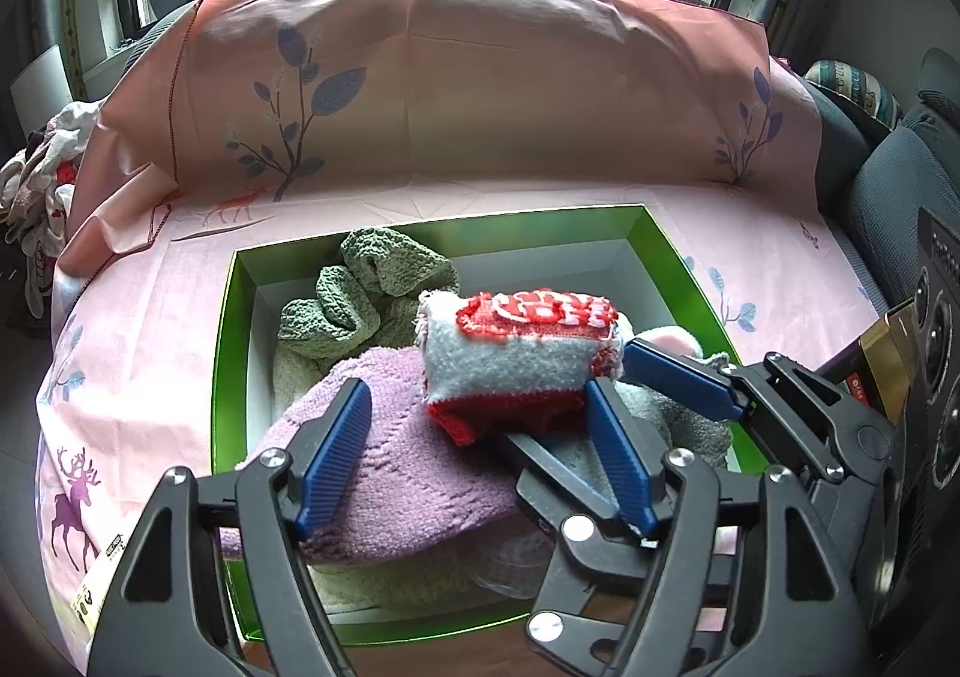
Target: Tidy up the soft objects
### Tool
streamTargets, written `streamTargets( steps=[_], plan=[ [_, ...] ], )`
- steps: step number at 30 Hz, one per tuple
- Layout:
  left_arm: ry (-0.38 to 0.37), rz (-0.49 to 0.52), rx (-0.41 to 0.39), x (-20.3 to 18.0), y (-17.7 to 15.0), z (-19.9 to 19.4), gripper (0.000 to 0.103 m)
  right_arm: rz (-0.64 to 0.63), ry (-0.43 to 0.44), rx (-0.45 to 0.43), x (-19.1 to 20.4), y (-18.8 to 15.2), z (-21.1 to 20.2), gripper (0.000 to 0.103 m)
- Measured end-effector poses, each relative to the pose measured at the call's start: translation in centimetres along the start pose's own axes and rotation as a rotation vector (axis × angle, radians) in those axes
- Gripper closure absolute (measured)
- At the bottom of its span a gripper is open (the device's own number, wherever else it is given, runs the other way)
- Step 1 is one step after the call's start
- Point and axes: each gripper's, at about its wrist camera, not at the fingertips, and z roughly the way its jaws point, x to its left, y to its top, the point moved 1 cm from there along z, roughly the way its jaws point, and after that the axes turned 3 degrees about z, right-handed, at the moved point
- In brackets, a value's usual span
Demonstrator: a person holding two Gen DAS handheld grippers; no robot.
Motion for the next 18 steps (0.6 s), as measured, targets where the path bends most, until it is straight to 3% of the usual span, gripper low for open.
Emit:
streamTargets(
  steps=[2,8,18],
  plan=[
    [0.015,0.0,0.005,0.2,-0.1,-0.1,0.019,-0.013,-0.019,-0.003,0.0,-0.1,-0.2,0.036],
    [0.016,0.004,0.007,0.5,-0.4,-0.5,0.01,-0.044,-0.051,-0.008,0.2,-0.3,-1.0,0.029],
    [0.033,-0.017,-0.007,1.5,-0.7,-1.7,0.01,-0.064,-0.097,-0.011,0.0,-0.6,-2.1,0.029]
  ],
)
